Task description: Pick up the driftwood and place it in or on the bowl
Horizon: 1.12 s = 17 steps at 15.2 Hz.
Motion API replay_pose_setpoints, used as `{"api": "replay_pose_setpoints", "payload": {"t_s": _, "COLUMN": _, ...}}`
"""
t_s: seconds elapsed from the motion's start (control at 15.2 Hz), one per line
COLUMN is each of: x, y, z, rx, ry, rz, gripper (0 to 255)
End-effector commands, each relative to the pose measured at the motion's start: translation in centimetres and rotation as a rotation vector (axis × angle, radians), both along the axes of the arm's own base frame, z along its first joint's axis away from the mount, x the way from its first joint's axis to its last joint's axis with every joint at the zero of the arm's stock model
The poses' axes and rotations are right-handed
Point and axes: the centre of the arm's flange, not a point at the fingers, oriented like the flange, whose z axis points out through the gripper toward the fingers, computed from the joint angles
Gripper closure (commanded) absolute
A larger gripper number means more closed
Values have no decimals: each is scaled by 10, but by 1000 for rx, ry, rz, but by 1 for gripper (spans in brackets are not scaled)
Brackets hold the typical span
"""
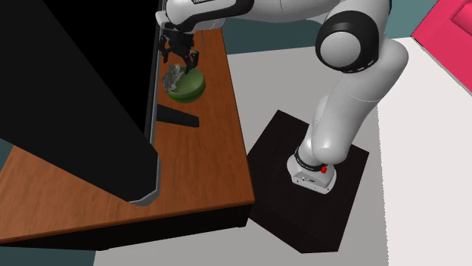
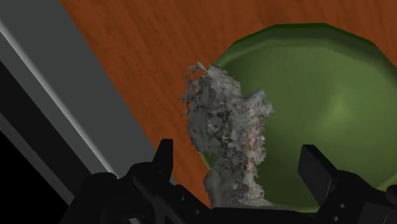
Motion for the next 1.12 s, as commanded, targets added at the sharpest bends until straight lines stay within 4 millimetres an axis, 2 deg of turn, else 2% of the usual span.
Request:
{"api": "replay_pose_setpoints", "payload": {"t_s": 0.0, "x": 8, "y": 13, "z": -28, "rx": -17, "ry": 32, "rz": 8, "gripper": 255}}
{"api": "replay_pose_setpoints", "payload": {"t_s": 0.2, "x": 6, "y": 16, "z": -38, "rx": -18, "ry": 32, "rz": 8, "gripper": 255}}
{"api": "replay_pose_setpoints", "payload": {"t_s": 0.46, "x": 2, "y": 20, "z": -37, "rx": -19, "ry": 32, "rz": 8, "gripper": 255}}
{"api": "replay_pose_setpoints", "payload": {"t_s": 0.53, "x": 2, "y": 21, "z": -36, "rx": -19, "ry": 32, "rz": 8, "gripper": 255}}
{"api": "replay_pose_setpoints", "payload": {"t_s": 0.59, "x": 4, "y": 19, "z": -23, "rx": -16, "ry": -4, "rz": 0, "gripper": 255}}
{"api": "replay_pose_setpoints", "payload": {"t_s": 0.66, "x": 4, "y": 19, "z": -23, "rx": -16, "ry": -4, "rz": 0, "gripper": 0}}
{"api": "replay_pose_setpoints", "payload": {"t_s": 0.92, "x": -47, "y": 6, "z": -2, "rx": 97, "ry": -184, "rz": 108, "gripper": 0}}
{"api": "replay_pose_setpoints", "payload": {"t_s": 1.06, "x": -43, "y": 10, "z": -11, "rx": 97, "ry": -184, "rz": 107, "gripper": 0}}
